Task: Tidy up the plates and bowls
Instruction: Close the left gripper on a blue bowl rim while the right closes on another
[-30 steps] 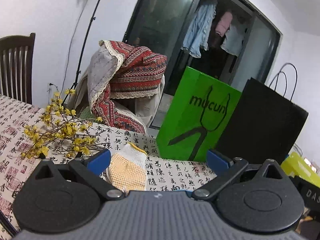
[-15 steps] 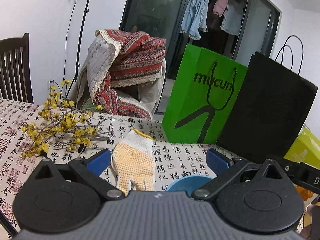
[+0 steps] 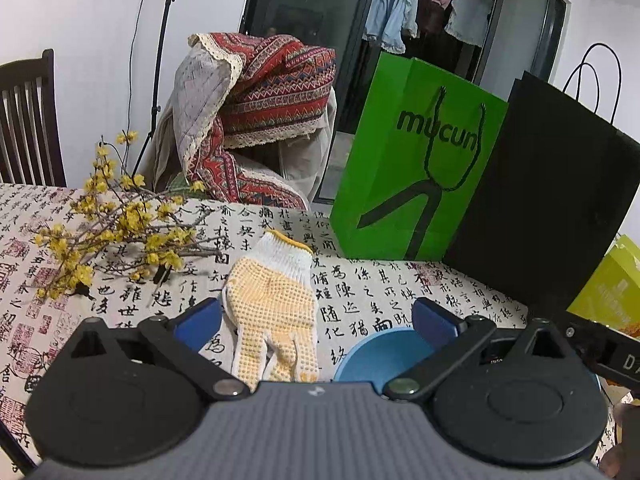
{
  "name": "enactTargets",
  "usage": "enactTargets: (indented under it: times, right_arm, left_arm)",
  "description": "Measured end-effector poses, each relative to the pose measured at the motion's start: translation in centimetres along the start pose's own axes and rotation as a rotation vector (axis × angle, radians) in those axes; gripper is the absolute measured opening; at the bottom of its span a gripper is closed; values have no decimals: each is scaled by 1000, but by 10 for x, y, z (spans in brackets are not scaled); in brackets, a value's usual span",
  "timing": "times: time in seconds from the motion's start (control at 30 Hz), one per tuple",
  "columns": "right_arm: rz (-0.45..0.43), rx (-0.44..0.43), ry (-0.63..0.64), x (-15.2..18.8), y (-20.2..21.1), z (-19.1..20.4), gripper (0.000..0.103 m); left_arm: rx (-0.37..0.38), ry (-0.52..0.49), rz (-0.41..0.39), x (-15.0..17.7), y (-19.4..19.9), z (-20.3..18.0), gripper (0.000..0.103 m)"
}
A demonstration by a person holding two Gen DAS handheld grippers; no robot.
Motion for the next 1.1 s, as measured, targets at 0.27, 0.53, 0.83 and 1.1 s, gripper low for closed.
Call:
enactTargets:
  times: [0.27, 0.53, 0.83, 1.1]
  right_arm:
    - [11, 10, 19, 3, -5, 3, 103]
    - [-3, 7, 37, 3, -6, 3, 96]
    - [56, -1, 69, 10, -18, 7, 78]
    - [100, -10, 86, 19, -27, 10, 66]
  left_arm:
    - [-4, -15, 27, 7, -10, -1, 103]
    - [4, -29, 58, 13, -21, -5, 103]
    - [-7, -44, 128, 21, -31, -6, 103]
    - [-26, -49, 176, 24, -34, -5, 102]
Point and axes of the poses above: each gripper's, at about its wrist camera, not at the fingertips, and y roughly against the way its jaws point, z to its left, x to its underside, the point moved 4 cm from there along -y, roughly the way its jaws point, and after that the axes turned 3 degrees about y, right-handed, at the moved point
